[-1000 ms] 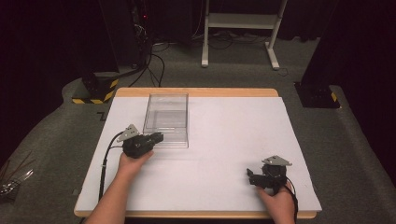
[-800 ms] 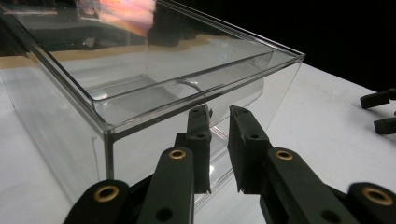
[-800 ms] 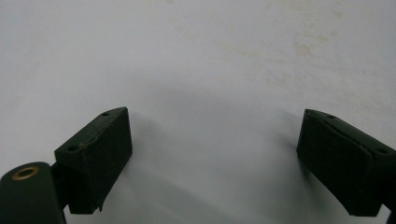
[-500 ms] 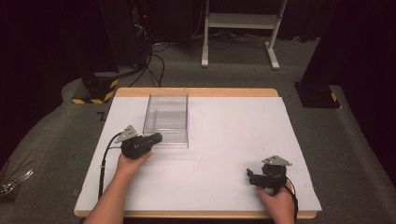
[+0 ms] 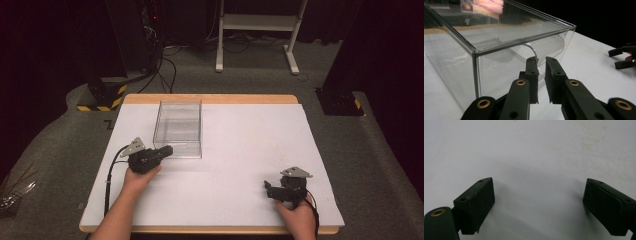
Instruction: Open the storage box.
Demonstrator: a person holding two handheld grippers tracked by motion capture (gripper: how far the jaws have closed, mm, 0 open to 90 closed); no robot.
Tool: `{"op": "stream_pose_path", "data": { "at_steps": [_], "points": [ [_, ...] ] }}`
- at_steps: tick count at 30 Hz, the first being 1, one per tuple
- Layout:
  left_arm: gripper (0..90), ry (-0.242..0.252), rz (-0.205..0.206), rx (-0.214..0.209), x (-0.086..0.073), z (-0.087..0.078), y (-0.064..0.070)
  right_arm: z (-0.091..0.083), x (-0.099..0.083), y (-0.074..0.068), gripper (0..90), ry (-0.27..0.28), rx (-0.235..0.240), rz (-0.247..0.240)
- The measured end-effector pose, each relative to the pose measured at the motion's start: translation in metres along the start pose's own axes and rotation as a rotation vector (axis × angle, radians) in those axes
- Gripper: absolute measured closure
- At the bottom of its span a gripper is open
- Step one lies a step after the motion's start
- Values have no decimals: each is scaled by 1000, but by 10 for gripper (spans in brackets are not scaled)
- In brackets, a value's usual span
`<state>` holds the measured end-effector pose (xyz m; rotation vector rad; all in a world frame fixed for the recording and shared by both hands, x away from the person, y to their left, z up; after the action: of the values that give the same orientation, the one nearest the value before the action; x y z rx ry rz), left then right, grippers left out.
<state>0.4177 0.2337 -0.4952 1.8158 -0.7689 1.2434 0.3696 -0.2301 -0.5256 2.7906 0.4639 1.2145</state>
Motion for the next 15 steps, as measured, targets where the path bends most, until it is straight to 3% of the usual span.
{"op": "stream_pose_path", "data": {
  "at_steps": [15],
  "points": [
    [814,-1,5,-7,-4,-5,8,0,0,0,104,0,0,0]
  ]
}}
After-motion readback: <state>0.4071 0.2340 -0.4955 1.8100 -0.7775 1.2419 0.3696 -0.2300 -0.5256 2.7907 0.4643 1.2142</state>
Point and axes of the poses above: each handheld gripper's, and its own axes: z roughly forward along the jaws, x roughly out of its top, y roughly to its right, the point moved 3 cm from there along z, roughly forward along the jaws, and after that the axes turned 12 degrees about -x, right-handed, at the moved point
